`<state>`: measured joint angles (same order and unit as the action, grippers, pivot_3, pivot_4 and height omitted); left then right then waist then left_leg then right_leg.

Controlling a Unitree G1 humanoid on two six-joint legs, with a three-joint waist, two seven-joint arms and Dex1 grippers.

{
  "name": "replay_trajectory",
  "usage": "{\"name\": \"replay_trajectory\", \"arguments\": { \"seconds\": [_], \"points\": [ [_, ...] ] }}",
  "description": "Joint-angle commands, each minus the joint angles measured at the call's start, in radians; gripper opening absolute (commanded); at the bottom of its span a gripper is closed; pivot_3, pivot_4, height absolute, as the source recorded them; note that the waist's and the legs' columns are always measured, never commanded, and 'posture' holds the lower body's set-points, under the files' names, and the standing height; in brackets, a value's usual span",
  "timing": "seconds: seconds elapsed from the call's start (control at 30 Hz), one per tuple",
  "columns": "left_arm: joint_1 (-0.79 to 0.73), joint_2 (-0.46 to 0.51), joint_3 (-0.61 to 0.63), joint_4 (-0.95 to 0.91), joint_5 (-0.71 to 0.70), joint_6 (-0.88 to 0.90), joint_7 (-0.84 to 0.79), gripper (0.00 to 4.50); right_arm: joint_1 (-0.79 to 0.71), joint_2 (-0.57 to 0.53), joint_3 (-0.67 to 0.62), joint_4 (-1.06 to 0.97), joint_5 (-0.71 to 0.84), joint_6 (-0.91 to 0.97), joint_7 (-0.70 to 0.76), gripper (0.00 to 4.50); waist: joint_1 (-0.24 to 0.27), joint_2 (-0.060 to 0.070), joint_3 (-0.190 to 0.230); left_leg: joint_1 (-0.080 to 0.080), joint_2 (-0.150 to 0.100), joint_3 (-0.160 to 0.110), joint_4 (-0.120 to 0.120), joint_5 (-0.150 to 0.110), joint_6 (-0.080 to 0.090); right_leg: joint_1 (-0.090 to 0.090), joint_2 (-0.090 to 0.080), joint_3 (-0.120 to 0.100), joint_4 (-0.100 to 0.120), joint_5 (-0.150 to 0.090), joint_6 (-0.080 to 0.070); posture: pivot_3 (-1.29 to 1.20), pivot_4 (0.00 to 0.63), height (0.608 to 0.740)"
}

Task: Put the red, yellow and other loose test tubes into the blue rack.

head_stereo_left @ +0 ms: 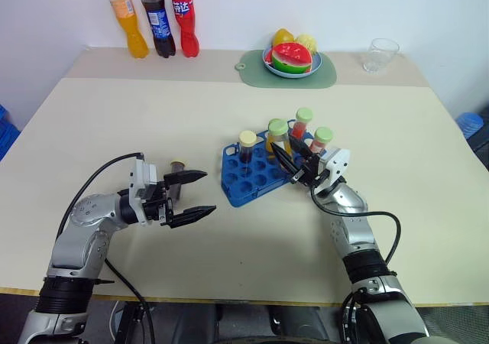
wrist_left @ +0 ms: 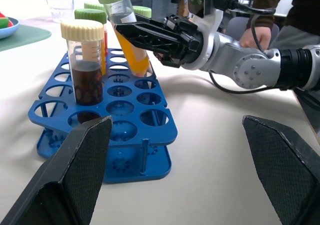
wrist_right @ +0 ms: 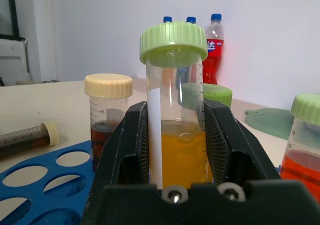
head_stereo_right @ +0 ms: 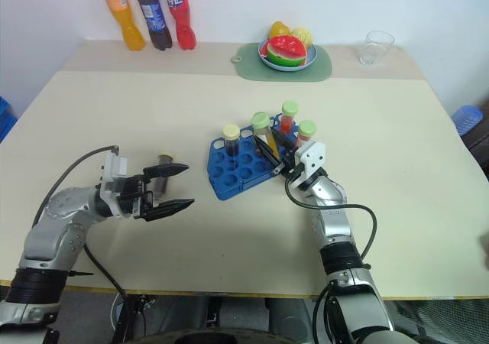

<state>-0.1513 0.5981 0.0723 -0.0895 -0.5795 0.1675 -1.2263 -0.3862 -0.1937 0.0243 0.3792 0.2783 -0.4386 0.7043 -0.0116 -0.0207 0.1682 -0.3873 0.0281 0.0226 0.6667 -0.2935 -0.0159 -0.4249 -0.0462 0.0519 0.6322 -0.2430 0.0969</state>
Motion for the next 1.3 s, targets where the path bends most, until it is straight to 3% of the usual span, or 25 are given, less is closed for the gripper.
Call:
{"name": "replay_trajectory", "arguments": {
  "seconds": [0.03,0.07,0.17,0.3,0.33,0.63,1.03,1.3],
  "points": [
    [-0.001,0.0,0.012,-0.017,-0.005,-0.011,-0.002,4.31,0.015,-0.023,-0.032,0.013,-0.002,0.015,-0.009,1.55,0.0,0.0,0.0,0.0,0.0,0.0,0.0,0.0,0.0,0.0,0.0,0.0,0.0,0.0,0.0,0.0,0.15,0.74],
    [0.0,0.0,0.012,-0.018,-0.006,-0.01,-0.001,4.31,0.015,-0.023,-0.031,0.013,-0.002,0.016,-0.01,1.55,0.0,0.0,0.0,0.0,0.0,0.0,0.0,0.0,0.0,0.0,0.0,0.0,0.0,0.0,0.0,0.0,0.15,0.74],
    [0.007,0.001,0.013,-0.025,-0.007,-0.009,0.001,4.31,0.017,-0.027,-0.03,0.006,0.003,0.025,-0.004,2.43,0.0,0.0,0.0,0.0,0.0,0.0,0.0,0.0,0.0,0.0,0.0,0.0,0.0,0.0,0.0,0.0,0.15,0.74],
    [0.01,-0.001,0.012,-0.028,-0.007,-0.009,0.005,4.31,0.017,-0.03,-0.031,0.003,-0.006,0.021,-0.013,4.27,-0.009,0.001,0.0,0.0,0.0,0.0,0.0,0.0,0.0,0.0,0.0,0.0,0.0,0.0,0.0,0.0,0.15,0.74],
    [0.01,-0.002,0.011,-0.028,-0.007,-0.009,0.006,4.31,0.016,-0.03,-0.033,0.003,-0.015,0.014,-0.021,4.46,-0.01,0.001,0.001,0.0,0.001,0.0,0.0,0.0,0.0,0.0,0.001,0.0,0.0,0.0,0.0,0.0,0.15,0.74],
    [0.007,-0.006,0.008,-0.027,-0.004,-0.014,0.01,4.31,0.018,-0.059,-0.026,-0.057,-0.035,0.05,-0.018,4.46,-0.008,0.001,0.001,0.001,0.001,0.0,0.0,0.0,0.0,-0.001,0.001,0.0,0.0,0.0,0.0,0.0,0.15,0.74],
    [0.017,-0.013,0.007,-0.03,-0.002,-0.014,0.012,4.31,0.074,-0.219,-0.012,-0.416,-0.02,0.425,-0.004,4.46,-0.007,0.001,0.001,0.0,0.001,0.0,0.0,0.0,0.0,-0.001,0.002,0.0,0.0,0.0,0.0,0.0,0.15,0.74],
    [0.02,-0.022,0.002,-0.028,0.002,-0.018,0.014,4.31,0.028,-0.246,0.019,-0.533,-0.008,0.664,-0.016,4.46,-0.006,0.001,0.001,0.0,0.001,0.0,0.0,0.0,0.0,-0.001,0.002,0.0,0.0,0.0,0.0,0.0,0.15,0.74]
  ]
}}
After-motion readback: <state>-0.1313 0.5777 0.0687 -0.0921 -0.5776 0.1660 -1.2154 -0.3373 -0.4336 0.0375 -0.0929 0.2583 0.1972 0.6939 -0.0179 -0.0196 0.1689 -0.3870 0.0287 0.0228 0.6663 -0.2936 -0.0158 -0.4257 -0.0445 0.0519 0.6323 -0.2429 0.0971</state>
